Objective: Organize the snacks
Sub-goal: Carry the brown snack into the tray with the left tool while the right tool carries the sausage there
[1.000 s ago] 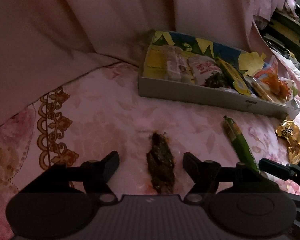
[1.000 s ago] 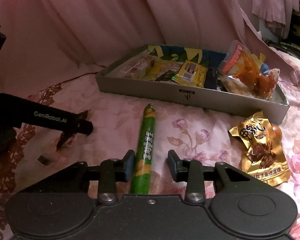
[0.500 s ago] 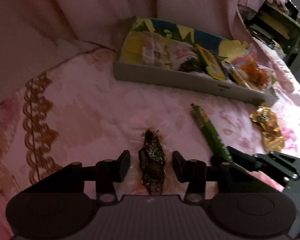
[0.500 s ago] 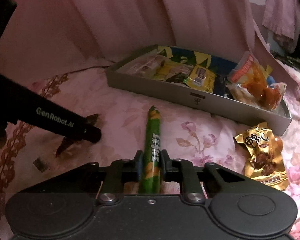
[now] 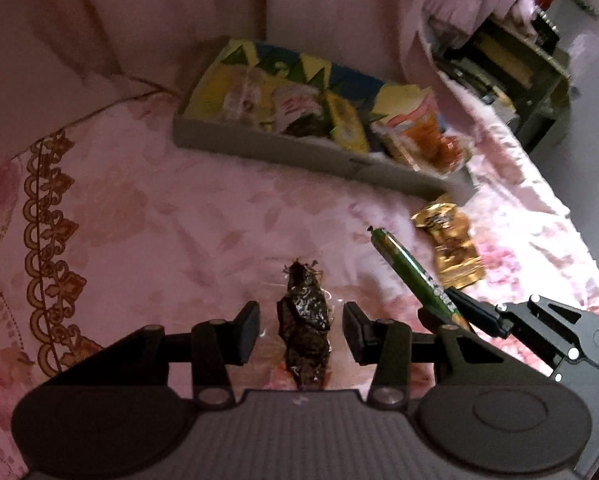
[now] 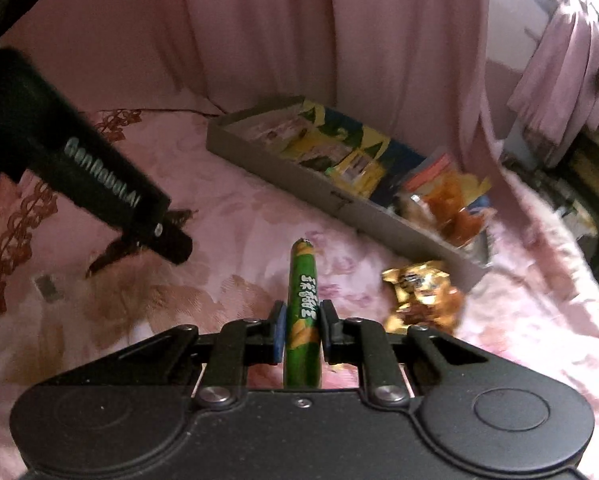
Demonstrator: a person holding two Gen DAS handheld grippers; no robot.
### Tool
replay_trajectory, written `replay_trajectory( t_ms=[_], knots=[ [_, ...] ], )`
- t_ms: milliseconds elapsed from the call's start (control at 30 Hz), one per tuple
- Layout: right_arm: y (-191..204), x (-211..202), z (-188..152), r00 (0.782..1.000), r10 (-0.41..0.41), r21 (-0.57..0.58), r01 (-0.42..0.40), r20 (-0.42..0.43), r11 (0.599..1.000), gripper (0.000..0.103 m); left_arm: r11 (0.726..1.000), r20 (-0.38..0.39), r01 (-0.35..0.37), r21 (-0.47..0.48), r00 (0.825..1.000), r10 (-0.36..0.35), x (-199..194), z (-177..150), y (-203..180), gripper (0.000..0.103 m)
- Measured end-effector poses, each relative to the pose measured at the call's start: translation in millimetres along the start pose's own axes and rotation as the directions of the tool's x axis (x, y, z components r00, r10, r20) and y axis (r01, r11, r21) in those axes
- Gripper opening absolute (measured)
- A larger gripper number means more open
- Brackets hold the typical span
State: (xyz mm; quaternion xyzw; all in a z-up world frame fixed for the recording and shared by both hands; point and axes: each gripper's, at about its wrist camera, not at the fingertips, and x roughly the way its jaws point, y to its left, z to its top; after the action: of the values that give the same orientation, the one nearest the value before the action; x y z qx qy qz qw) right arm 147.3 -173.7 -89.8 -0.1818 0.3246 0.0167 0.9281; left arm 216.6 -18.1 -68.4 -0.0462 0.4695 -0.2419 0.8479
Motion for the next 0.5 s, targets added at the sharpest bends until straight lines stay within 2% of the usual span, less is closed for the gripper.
replay_trajectory(
  t_ms=[233,367,500],
  knots=[
    [12,-29,-4,0.994,-0.072,-0.185,0.087,0.084,0.979,0.018,1.000,0.065,0.019,-0.010,0.998,-0.018,-20,-8,-10,0.049],
    [8,-43,4,0.986,-0.085,-0.225,0.115,0.141,0.967,0.018,1.000,0.141,0.020,-0.007,0.990,-0.019,-32,-4,-15,0.049],
    [-8,-50,18,0.978,-0.076,-0.248,0.124,0.192,0.961,0.018,1.000,0.205,-0.015,-0.020,0.978,0.018,-40,4,-18,0.049]
  ],
)
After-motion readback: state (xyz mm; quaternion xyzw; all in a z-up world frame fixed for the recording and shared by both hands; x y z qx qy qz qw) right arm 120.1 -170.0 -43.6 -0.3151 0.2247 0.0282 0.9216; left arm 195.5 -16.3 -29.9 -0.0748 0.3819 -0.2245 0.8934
